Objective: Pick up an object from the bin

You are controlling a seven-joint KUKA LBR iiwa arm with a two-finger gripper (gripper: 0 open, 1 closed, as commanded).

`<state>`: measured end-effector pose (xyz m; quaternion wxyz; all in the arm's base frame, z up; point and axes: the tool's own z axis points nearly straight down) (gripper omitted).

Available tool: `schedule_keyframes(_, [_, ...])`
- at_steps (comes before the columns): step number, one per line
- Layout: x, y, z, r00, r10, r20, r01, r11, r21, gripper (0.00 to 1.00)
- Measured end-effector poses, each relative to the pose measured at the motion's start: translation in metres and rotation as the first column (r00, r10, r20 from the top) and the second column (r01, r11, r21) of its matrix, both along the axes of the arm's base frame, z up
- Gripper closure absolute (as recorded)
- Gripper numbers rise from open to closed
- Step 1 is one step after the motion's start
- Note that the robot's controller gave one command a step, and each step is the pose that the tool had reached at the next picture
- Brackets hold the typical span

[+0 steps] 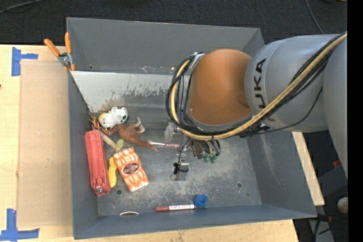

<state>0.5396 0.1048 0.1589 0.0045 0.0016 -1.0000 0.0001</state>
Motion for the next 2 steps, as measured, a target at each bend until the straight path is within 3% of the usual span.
schedule_keyframes(1, [0.002,-0.001,0.004,1.000,-0.004,0.007,0.004,1.000,0.001,0.00])
schedule_keyframes(2, [0.007,0.023,-0.050,0.990,0.141,0.008,-0.141,0.990,0.001,0.00])
